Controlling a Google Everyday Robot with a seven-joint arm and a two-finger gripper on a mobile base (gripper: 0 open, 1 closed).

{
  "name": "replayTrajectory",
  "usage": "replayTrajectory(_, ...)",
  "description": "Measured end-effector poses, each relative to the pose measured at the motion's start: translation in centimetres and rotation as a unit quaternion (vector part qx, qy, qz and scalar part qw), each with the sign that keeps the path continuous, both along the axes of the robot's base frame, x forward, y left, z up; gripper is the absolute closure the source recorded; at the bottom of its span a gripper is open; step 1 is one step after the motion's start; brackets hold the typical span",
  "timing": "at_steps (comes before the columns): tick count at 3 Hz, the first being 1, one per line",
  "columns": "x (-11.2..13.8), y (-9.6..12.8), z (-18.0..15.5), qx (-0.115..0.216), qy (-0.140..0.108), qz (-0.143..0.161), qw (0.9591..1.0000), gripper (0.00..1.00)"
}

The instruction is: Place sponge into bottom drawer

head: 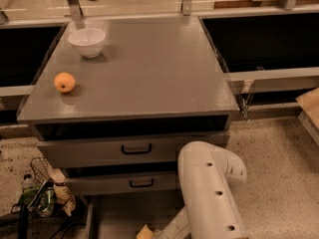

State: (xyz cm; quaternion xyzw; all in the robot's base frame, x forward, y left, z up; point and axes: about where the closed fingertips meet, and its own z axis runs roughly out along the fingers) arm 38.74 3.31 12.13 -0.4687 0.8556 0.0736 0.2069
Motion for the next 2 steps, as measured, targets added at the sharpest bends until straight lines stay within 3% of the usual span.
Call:
replayTrajectory(1,-0.03,0.2,-0.65,-0.001,0.007,0.005,1.0,1.0)
replayTrajectory(2,-0.04,0.23,-0.73,-0.001,0.008,0.005,1.0,0.85)
